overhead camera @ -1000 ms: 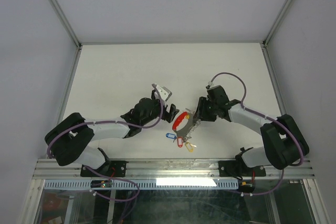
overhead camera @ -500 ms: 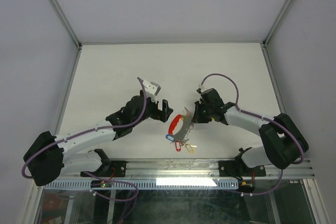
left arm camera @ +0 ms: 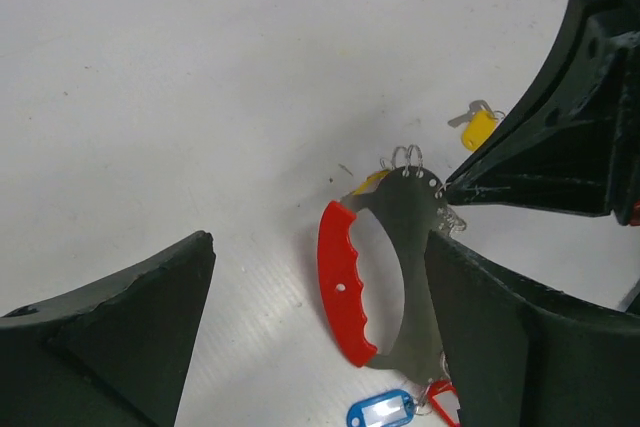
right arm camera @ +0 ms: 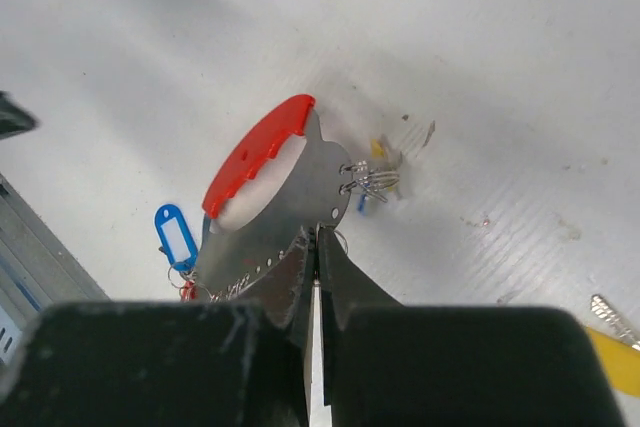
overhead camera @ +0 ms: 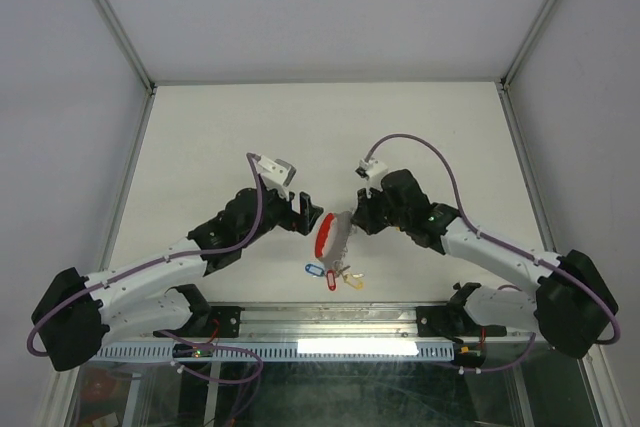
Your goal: Put the keys on the keyring
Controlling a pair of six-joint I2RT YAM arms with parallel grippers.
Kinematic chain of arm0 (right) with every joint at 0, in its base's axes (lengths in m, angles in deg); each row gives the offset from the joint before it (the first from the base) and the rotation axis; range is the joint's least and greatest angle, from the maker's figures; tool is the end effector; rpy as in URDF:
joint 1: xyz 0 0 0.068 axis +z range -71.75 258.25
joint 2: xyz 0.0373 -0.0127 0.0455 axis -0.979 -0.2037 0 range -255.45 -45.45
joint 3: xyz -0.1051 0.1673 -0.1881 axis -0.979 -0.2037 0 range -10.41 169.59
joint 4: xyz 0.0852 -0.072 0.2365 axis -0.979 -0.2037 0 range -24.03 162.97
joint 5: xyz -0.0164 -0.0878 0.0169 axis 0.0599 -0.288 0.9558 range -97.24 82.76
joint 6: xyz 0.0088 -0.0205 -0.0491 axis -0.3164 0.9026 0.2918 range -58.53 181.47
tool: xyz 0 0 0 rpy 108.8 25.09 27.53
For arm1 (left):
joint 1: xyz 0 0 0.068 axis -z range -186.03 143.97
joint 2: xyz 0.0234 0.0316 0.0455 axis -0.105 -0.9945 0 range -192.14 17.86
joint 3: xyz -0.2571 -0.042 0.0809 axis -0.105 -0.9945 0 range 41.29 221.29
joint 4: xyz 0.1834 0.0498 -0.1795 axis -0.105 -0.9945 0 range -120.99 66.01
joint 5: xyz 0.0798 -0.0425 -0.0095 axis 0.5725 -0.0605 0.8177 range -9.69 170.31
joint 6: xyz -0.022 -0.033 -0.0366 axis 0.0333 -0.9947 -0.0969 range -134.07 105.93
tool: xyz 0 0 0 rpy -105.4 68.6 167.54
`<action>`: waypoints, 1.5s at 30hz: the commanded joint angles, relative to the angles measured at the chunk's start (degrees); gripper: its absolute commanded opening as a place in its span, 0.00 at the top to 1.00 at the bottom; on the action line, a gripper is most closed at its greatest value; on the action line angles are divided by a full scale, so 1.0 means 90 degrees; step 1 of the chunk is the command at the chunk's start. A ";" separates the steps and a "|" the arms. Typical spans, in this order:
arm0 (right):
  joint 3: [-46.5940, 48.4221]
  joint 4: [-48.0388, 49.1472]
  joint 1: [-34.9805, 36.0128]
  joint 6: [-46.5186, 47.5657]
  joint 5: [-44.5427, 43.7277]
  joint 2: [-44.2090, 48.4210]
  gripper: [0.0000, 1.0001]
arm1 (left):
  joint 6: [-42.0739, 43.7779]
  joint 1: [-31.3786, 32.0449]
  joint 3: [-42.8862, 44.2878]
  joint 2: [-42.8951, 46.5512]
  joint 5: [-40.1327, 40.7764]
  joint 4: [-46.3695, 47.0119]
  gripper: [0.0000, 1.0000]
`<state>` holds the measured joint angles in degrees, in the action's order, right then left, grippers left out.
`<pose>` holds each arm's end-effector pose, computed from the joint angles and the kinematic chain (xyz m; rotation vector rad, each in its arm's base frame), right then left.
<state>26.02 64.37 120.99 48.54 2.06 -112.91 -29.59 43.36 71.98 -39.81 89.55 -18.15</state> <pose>0.1752 0.1696 0.2128 -0.6904 2.2446 0.6839 0.1515 -0.1679 0.2395 0.4712 1.9245 -0.5930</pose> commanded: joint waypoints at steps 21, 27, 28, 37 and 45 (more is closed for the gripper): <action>-0.0351 0.0125 0.0788 0.7693 0.1768 0.2550 1.00 | 0.1868 -0.0066 -0.1728 0.0530 -0.2743 0.4030 0.34; 0.0147 -0.0263 0.0788 0.8077 0.2006 0.2296 1.00 | 0.1744 -0.0064 -0.2343 0.0231 -0.3156 0.5487 0.31; 0.0212 -0.0289 0.0788 0.7996 0.2099 0.2227 1.00 | 0.1728 -0.0063 -0.2389 0.0152 -0.3134 0.5700 0.30; 0.0343 0.0033 0.0788 0.7408 0.2855 0.1927 1.00 | 0.2796 -0.0065 -0.2446 -0.0719 -0.3440 0.7082 0.38; 0.0281 0.0524 0.0788 0.6884 0.2903 0.1886 1.00 | 0.3772 -0.0024 -0.2369 -0.1198 -0.4214 0.7168 0.53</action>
<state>25.97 61.81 127.81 113.96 26.02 -96.04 -1.20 43.38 50.11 -49.76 56.44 41.72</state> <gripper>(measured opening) 0.007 0.498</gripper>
